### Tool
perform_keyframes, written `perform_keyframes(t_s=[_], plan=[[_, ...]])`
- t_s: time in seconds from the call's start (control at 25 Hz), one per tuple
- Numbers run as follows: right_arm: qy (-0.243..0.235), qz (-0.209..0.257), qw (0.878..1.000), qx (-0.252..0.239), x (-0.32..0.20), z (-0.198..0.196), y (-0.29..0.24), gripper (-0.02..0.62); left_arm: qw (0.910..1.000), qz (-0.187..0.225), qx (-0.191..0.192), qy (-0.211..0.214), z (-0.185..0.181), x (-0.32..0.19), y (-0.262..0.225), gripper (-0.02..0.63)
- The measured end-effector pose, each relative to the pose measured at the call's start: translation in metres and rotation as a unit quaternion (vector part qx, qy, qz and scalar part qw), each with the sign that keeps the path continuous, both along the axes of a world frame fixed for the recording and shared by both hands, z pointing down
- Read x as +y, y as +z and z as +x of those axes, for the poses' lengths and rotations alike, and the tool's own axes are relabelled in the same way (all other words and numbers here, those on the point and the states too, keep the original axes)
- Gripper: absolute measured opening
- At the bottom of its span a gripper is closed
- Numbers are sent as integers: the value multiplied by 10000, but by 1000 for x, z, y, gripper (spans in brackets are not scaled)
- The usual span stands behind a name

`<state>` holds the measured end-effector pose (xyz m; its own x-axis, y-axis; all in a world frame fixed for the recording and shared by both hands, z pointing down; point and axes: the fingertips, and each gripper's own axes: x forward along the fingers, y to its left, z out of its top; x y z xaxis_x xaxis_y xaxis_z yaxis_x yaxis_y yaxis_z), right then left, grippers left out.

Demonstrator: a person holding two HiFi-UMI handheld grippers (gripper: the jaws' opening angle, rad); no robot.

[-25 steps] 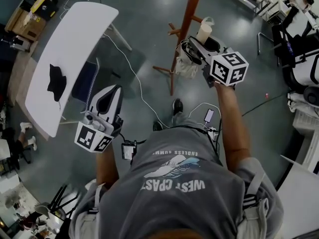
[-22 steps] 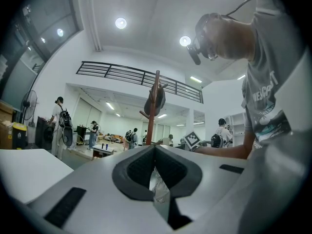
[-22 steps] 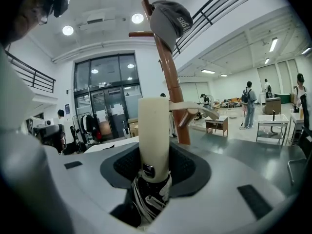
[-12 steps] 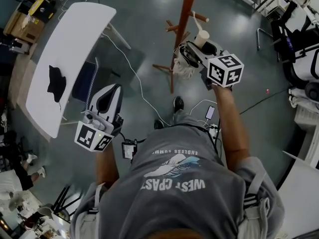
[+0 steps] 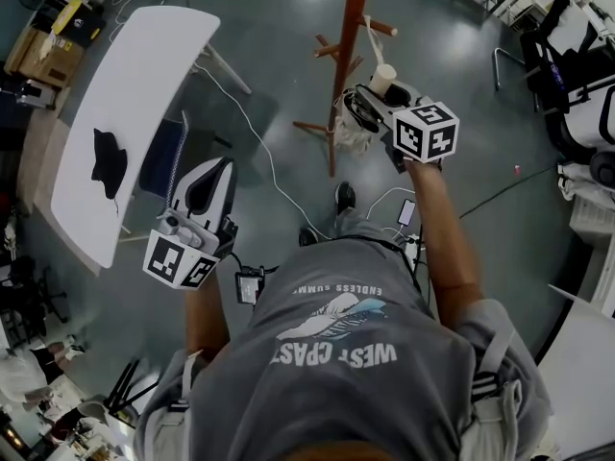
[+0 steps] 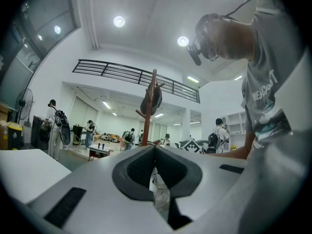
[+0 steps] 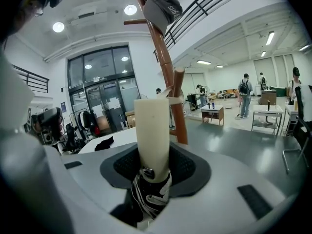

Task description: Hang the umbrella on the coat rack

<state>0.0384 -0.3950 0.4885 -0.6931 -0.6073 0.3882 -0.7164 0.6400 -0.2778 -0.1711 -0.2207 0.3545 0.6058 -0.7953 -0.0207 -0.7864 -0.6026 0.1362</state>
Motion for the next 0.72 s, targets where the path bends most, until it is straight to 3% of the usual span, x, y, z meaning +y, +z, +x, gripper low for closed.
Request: perform_keyframes(t_s=[0.4, 0.72], plan=[[94, -402, 9980, 486, -10, 8, 65, 171, 10000, 26, -21, -14, -2, 4, -2, 17], [62, -219, 9975, 662, -37, 8, 86, 173, 9999, 127, -86, -34, -3, 7, -9, 17]])
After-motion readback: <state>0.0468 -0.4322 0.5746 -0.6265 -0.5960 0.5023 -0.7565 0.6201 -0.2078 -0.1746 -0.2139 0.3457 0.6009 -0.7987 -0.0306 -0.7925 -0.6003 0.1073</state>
